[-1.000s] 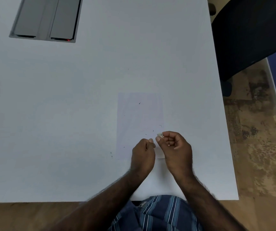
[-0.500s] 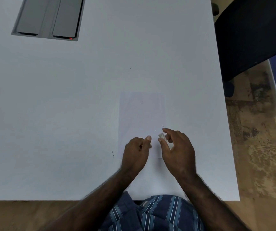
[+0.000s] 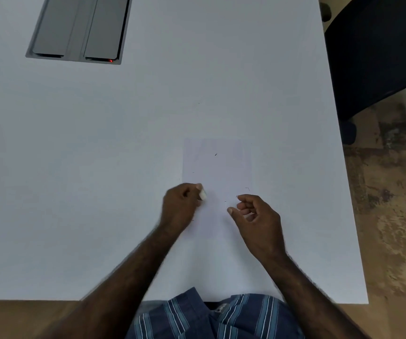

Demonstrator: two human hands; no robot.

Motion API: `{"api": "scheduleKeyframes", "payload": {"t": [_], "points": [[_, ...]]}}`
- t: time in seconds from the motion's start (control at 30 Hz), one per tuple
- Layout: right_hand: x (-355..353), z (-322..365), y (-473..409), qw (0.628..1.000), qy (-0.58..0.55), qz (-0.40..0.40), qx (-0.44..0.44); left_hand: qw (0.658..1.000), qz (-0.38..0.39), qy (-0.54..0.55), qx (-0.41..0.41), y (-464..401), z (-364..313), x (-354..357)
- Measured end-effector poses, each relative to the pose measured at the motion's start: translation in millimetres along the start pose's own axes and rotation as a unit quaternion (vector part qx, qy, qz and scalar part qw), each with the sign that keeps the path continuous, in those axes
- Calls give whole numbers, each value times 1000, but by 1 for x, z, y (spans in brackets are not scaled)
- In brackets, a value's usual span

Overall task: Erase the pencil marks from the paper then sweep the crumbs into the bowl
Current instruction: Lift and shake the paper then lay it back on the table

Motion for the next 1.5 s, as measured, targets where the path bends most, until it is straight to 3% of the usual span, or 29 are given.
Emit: {"api": "scheduleKeyframes", "payload": {"t": [0.17,0.37,0.6,0.77,1.0,1.17,1.37,1.5], "points": [[-7,-13,-6,1000,28,-8,10,993,-107,-44,-13,-41,17,-69],[-4,-19,-10,997,81,-18,-4,983,-165,-79,-12,-70,17,-114],[5,-19,-4,975,186,-32,-115,959,-154,-232,60,-78,-7,-122],[0,-27,-10,968,200,-87,-123,940,-134,-293,110,-77,-5,-124],[0,-45,-14,959,227,-99,-136,896,-191,-349,197,-64,-10,-111],[5,-52,-12,958,217,-122,-145,855,-77,-372,352,-43,-23,-48],[3,-51,-11,964,188,-125,-139,853,79,-394,333,-88,-52,-6],[25,-15,-13,957,159,-159,-183,818,102,-446,348,-125,-77,1]]}}
Point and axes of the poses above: each hand's wrist, its own y-axis away from the middle knuckle, its own x-axis out of the palm, z = x × y, the point moved 6 cm from there along -y, towards the middle knuckle, and after that the axes turned 1 degree about -y, right-handed, at the moved point
